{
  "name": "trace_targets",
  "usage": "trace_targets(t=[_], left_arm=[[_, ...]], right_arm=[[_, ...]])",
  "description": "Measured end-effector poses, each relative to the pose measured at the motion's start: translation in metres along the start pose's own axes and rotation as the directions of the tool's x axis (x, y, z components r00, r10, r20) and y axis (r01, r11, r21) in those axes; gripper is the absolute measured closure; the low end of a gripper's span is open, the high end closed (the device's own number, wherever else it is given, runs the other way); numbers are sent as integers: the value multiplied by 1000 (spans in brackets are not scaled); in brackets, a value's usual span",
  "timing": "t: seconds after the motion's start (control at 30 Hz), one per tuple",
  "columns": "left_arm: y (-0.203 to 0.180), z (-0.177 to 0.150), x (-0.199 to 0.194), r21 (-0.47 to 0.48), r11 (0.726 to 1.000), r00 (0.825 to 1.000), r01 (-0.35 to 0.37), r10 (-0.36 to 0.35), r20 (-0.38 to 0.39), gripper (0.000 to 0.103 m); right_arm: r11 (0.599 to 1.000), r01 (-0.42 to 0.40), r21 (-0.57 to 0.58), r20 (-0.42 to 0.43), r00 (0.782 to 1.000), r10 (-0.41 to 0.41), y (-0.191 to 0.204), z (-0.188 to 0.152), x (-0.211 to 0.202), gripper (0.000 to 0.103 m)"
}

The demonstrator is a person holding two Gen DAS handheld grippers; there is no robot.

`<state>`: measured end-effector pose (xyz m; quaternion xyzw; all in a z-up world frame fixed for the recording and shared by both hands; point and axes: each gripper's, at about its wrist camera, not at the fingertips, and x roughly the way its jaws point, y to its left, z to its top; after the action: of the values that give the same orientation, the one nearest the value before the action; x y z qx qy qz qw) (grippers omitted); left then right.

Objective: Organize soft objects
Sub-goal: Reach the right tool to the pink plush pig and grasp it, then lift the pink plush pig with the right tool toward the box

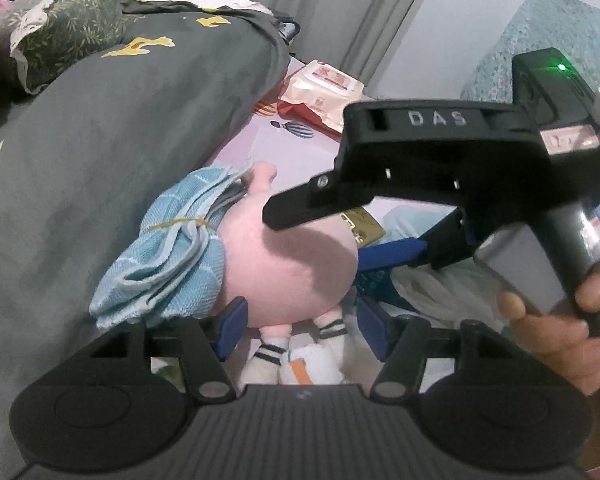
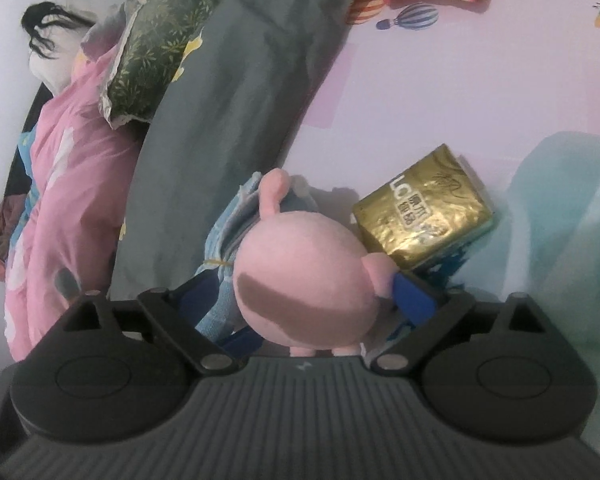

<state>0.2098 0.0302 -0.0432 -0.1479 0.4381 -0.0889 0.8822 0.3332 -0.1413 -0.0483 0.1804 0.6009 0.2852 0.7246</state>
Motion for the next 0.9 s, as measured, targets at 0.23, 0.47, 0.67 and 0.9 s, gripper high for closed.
trace_targets(t=[0.23,0.47,0.67,0.9], left_arm=[[-1,0,-8,2,998,998,59,-59,33,41],[-31,-1,-26,109,990,992,85,-94,81,46],[-19,-13,-42,97,995,991,7,-20,135,43],[-22,-7,-31,165,982,990,-89,69,125,26]], right_arm=[[999,25,-27,13,1000,-25,7,-4,-1,27],[998,-23,-58,32,999,25,18,-20,-16,41],[997,-59,-48,51,997,62,10,-23,-31,52],[986,-162,-45,75,983,165,5,-25,-38,52]])
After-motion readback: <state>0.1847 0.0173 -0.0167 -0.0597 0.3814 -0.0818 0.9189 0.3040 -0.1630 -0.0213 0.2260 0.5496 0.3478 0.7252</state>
